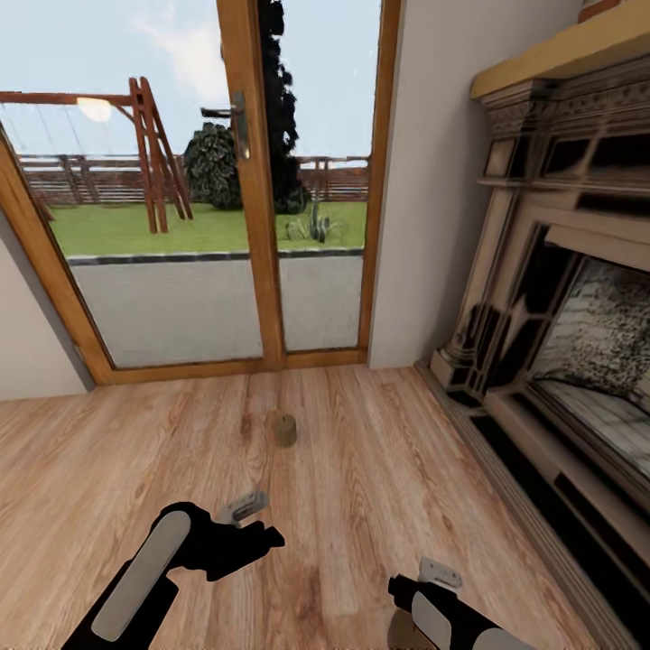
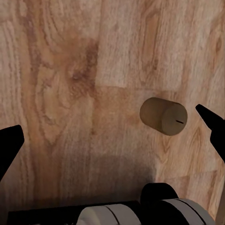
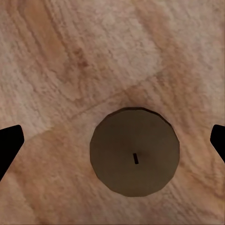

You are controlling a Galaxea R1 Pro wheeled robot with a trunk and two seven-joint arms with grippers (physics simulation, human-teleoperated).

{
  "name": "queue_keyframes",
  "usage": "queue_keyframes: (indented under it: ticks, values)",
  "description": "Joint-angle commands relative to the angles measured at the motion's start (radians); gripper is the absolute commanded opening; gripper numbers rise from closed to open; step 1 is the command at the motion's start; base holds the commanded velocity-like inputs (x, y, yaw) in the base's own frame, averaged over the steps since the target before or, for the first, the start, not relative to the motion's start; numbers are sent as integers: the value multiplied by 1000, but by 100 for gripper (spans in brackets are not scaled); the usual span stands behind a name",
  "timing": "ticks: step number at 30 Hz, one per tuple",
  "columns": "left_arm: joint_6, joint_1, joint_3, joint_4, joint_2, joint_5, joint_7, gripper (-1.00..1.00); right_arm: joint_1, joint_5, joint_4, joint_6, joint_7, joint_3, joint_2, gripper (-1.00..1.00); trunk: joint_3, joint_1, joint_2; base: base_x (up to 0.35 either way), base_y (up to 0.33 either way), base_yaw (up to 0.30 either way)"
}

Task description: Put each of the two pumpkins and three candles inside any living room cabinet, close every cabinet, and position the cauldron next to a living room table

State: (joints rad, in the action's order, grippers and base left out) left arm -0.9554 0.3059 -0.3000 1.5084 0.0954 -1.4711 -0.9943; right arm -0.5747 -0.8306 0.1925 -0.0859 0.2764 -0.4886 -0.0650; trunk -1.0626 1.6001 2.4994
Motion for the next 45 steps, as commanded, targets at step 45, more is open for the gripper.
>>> queue_keyframes:
  ticks: [45]
  values:
    - [-3, -1, 33, 48, 66, -299, 42, 100, 0, -5, -68, 37, 9, -6, 1, 100, -51, 6, 4, 17, 0, 0]
